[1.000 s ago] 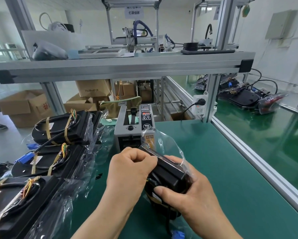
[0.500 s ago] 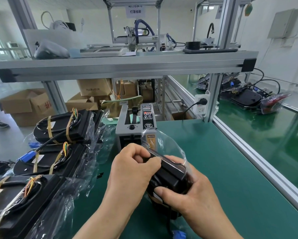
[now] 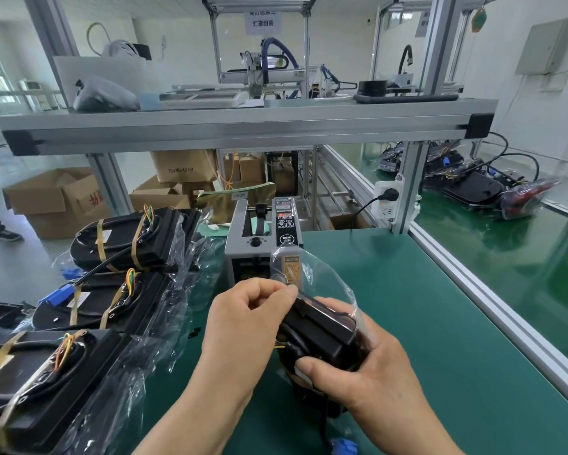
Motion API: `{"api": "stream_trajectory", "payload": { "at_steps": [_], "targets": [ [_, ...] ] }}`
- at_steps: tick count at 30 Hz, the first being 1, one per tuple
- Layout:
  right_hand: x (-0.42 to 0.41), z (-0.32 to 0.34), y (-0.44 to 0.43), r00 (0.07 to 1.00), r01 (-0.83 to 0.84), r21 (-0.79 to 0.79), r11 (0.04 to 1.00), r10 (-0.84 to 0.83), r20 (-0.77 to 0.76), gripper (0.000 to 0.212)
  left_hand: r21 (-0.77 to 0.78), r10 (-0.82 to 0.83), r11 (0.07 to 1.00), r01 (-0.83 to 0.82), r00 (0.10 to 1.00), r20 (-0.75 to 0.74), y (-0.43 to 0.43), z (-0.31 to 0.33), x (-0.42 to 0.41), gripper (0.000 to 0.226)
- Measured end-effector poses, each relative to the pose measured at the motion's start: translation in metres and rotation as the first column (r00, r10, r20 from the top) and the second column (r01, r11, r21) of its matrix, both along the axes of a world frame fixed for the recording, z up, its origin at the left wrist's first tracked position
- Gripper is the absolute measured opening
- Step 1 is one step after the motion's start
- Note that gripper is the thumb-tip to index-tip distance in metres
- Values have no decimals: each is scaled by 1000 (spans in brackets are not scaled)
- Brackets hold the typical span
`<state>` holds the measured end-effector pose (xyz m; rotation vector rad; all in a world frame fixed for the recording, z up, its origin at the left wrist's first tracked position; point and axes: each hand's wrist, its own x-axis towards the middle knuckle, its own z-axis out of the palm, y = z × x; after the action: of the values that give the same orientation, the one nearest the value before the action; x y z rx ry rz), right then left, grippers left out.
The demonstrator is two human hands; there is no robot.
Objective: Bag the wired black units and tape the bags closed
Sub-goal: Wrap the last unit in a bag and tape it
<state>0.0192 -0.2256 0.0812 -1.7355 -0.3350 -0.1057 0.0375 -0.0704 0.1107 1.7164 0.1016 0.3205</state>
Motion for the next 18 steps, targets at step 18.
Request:
{"api": "stream_trajectory", "payload": {
  "at_steps": [18],
  "targets": [
    [0, 1, 1, 1000, -12, 59, 998, 11, 9, 53, 725, -235, 664, -184, 869, 436, 17, 11, -17, 15]
  ]
}}
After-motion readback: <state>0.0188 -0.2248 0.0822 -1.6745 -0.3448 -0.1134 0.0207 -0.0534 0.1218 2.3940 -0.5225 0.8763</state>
